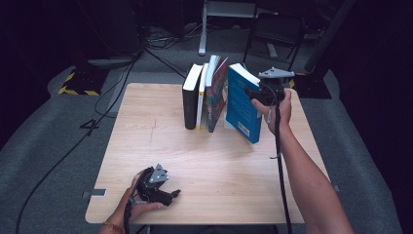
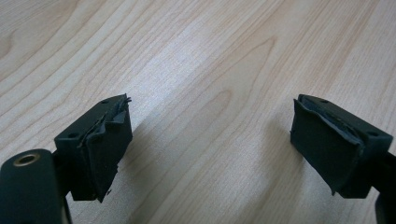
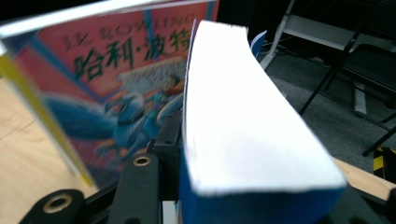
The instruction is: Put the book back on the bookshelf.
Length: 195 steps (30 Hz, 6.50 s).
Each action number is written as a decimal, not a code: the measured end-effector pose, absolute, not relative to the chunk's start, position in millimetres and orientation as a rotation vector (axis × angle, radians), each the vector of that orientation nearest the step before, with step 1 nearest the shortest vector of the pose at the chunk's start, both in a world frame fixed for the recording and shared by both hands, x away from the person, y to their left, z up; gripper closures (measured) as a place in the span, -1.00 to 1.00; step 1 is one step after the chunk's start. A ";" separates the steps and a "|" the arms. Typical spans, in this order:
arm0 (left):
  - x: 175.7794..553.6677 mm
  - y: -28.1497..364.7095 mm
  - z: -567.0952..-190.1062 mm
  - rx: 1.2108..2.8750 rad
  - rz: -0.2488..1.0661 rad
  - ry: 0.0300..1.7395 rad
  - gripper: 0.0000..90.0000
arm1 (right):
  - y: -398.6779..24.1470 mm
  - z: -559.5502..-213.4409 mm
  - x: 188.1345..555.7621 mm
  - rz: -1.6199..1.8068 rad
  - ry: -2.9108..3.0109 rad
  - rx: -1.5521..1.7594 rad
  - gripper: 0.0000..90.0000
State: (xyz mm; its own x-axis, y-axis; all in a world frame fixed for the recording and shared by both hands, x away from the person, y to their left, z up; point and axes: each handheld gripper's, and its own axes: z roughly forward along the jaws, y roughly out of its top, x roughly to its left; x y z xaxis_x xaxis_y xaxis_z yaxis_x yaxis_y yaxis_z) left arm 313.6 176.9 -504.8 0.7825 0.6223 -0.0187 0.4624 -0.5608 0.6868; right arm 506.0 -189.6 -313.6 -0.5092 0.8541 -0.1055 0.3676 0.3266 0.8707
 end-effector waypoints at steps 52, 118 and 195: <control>313.9 175.6 -504.7 2.273 0.289 0.793 -0.72 | -179.9 -286.7 518.1 0.951 2.137 1.149 0.33; 315.1 174.3 -504.8 2.276 0.284 0.781 -0.73 | -189.6 -313.9 524.9 1.056 2.049 1.160 -0.02; 318.3 171.2 -505.1 2.274 0.285 0.785 -0.76 | -194.1 -395.7 495.4 1.115 2.067 1.130 0.24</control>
State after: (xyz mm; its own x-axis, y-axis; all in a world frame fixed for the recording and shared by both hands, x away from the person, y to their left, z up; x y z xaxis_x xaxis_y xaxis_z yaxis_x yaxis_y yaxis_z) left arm 318.3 171.2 -505.1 0.7916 0.6108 -0.0195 0.4557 -0.5687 0.6848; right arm 495.4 -194.1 -395.7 -0.5102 0.8580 -0.0594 0.4214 0.3096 0.8524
